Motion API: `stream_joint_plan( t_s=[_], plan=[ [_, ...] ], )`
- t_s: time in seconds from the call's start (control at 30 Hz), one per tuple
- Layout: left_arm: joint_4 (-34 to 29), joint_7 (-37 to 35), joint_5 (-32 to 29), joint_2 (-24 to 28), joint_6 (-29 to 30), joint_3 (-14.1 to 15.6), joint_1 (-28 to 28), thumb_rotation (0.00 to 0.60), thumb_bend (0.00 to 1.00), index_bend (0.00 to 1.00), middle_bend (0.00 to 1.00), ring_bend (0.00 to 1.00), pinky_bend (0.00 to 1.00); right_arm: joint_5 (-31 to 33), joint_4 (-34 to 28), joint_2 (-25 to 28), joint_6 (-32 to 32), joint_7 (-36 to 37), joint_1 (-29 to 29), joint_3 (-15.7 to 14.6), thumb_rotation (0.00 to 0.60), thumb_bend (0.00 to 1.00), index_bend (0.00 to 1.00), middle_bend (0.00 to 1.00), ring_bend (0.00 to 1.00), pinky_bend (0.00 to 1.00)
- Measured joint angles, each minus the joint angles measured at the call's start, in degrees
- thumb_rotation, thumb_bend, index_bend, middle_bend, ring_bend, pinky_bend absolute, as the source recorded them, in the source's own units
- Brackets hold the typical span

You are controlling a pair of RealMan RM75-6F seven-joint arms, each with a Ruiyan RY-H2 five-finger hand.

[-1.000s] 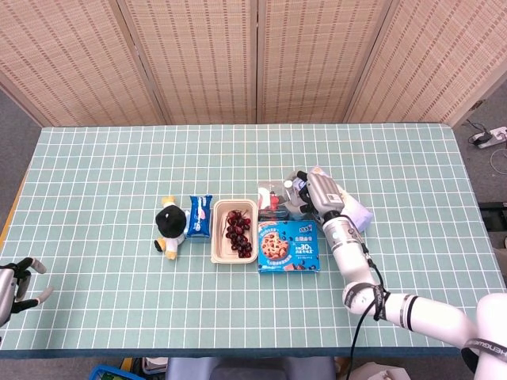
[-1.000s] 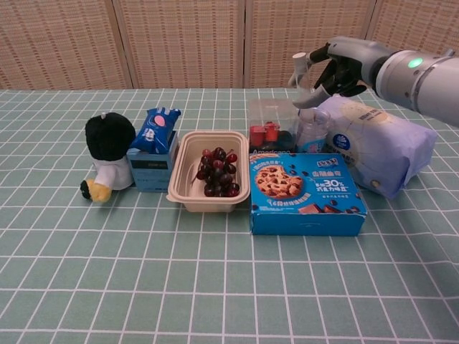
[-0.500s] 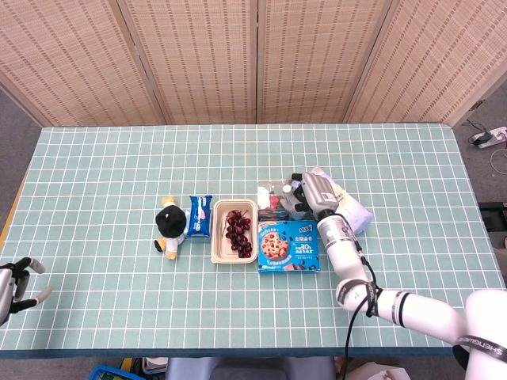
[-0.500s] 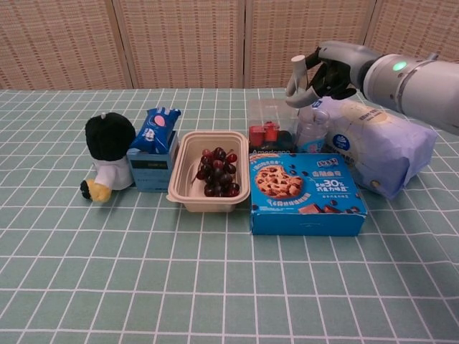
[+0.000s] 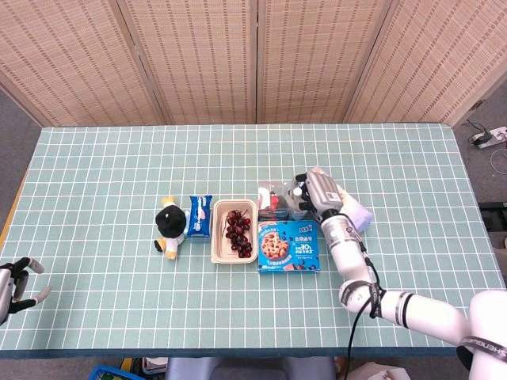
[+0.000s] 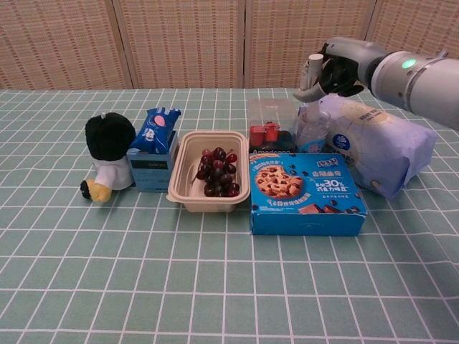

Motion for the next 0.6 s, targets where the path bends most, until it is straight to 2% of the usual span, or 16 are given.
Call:
stream_joint_plan(
  t_s=[0.17, 0.43, 0.6],
  plan=[
    [-0.01, 0.13, -0.03, -0.06, -0.19, 0.03, -0.06, 0.6, 0.07, 0.64, 0.87, 0.62, 0.62, -0.2, -0.6, 0.59, 0.76, 0.19, -0.41, 0.04, 0.6, 0.38, 0.74, 1.0, 1.0, 1.0],
    [0.03, 0.24, 0.0, -0.11, -0.32, -0.01, -0.19, 0.6, 0.07, 0.64, 0.87, 0.62, 0.62, -0.57, -0.44, 0.8, 1.18, 0.73, -0.8, 0.03, 0.6, 0.51, 0.78, 1.0, 1.0, 1.0],
    [-0.02, 0.14, -0.07, -0.07, -0.23, -0.07, -0.15, 0.6, 0.07, 0.64, 0.87, 0.62, 0.62, -2.0, -1.56, 1.24, 2.05, 1.33, -1.26, 0.1, 0.6, 0.52, 0.78, 1.0, 1.0, 1.0]
  ],
)
